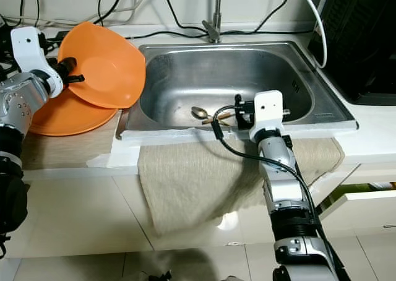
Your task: Kitchen organization
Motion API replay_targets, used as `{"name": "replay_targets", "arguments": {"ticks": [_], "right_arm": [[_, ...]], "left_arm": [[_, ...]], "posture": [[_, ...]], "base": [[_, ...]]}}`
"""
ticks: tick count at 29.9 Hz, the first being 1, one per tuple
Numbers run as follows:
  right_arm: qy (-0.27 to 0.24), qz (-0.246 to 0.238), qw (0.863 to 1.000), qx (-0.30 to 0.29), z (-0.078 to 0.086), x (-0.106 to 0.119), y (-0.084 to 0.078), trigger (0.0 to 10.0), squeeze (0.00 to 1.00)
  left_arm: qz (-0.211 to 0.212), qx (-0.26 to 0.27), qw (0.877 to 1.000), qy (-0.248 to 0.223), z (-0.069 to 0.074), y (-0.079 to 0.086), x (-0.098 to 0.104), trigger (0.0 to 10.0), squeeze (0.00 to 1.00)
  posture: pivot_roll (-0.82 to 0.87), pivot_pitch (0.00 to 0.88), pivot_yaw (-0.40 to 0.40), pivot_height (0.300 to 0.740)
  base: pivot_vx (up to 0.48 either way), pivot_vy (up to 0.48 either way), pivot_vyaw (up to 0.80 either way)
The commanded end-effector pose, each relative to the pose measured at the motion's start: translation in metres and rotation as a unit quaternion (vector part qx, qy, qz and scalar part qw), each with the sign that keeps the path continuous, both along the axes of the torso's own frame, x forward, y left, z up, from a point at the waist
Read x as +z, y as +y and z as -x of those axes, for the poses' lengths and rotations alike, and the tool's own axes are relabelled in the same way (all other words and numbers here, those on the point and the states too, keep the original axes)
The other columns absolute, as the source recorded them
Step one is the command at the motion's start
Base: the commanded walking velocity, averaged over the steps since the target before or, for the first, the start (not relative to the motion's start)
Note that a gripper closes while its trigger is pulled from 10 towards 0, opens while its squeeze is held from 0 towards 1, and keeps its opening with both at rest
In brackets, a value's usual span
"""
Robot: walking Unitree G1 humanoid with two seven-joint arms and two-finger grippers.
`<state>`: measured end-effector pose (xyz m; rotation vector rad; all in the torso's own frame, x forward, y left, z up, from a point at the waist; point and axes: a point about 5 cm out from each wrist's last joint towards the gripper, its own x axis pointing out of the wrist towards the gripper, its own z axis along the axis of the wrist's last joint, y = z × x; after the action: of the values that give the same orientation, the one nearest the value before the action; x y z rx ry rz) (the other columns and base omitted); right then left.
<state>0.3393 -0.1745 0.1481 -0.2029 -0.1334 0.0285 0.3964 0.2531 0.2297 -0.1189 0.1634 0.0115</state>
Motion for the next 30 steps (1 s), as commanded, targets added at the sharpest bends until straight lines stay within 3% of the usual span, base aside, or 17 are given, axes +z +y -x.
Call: {"name": "replay_targets", "arguments": {"ticks": [1, 30], "right_arm": [[-0.015, 0.0, 1.0, 0.004, -0.0037, 0.0094, -0.0003, 10.0, 0.0], [-0.014, 0.0, 1.0, 0.004, -0.003, 0.0076, -0.0006, 10.0, 0.0]], "left_arm": [[-0.012, 0.005, 0.999, 0.033, 0.0007, 0.0007, -0.0113, 0.0, 0.0], [-0.012, 0.005, 0.999, 0.033, 0.0009, 0.0005, -0.0132, 0.0, 0.0]], "posture": [[-0.07, 0.0, 0.033, 0.74], [-0.07, 0.0, 0.032, 0.74]], "base": [[0.0, 0.0, 0.0], [0.0, 0.0, 0.0]]}}
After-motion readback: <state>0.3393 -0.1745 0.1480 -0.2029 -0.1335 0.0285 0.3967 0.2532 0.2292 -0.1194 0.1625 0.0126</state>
